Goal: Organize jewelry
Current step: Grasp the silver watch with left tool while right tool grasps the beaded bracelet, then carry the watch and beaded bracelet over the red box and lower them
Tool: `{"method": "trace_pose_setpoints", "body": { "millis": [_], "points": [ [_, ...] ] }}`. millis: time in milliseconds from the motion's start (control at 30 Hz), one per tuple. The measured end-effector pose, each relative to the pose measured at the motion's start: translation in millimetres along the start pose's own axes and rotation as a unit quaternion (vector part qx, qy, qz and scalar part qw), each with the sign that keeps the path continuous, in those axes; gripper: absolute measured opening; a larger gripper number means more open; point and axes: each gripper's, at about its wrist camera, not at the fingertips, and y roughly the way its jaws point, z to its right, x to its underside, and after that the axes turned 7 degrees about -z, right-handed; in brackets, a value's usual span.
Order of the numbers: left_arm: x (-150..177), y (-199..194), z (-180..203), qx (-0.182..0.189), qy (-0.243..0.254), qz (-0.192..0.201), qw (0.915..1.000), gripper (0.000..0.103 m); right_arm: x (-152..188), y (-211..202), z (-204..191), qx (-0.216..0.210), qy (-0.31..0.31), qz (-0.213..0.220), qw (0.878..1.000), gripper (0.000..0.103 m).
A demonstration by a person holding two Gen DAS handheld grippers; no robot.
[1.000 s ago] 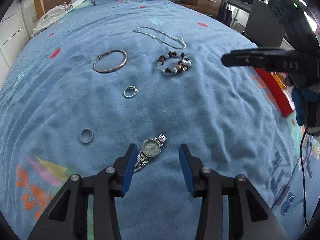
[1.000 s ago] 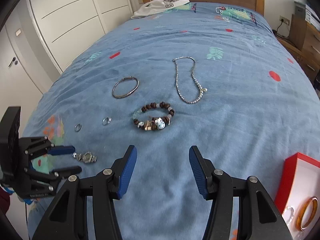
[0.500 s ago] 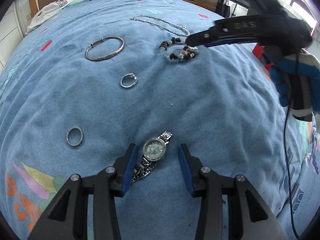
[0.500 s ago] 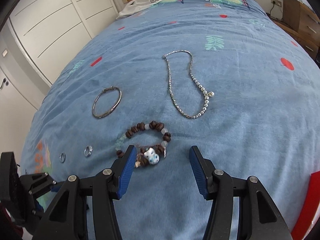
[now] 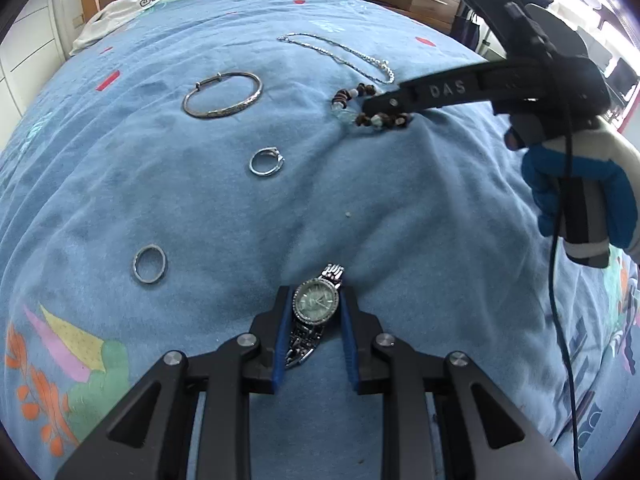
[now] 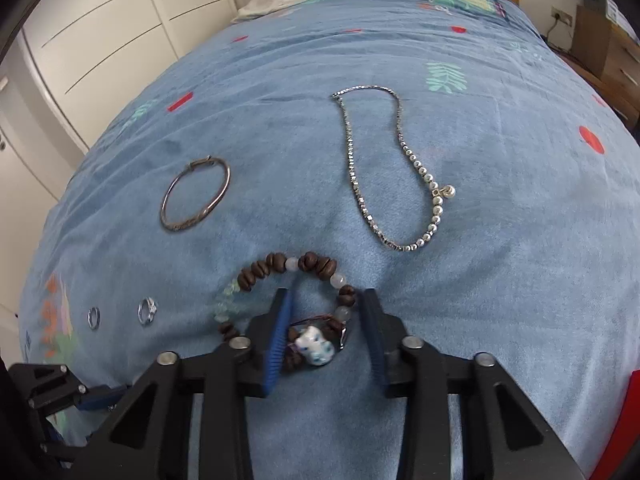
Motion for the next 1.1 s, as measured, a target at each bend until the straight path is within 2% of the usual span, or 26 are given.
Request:
{"method": "trace_pose_setpoints", "body": {
  "millis": [33, 67, 233, 533, 1100],
  "points": [
    [1, -1, 2, -0.003, -0.001, 0.0, 1.0, 0.021, 2, -1, 0, -0.002, -0.004, 0.0, 1.0, 0.017],
    [1, -2, 3, -0.008, -0.003, 0.001, 1.0, 0.021, 4, -2, 0, -0.004, -0.006, 0.0, 1.0, 0.014],
    [6, -10, 14, -0.023, -0.016, 0.009, 0.9996, 0.021, 22, -18, 4, -0.009, -0.012, 0.013, 1.0, 0.013],
    [16, -32, 24, -0.022, -0.034, 0.026, 0.9988, 0.021, 54, -63, 7, -0.008, -0.015, 0.041, 0.999, 0.013],
    [38, -119, 73, -0.023, -0.022, 0.086, 0.9958, 0.021, 105, -176, 2, 0.007, -0.022, 0.101, 0.995, 0.013]
  ]
}}
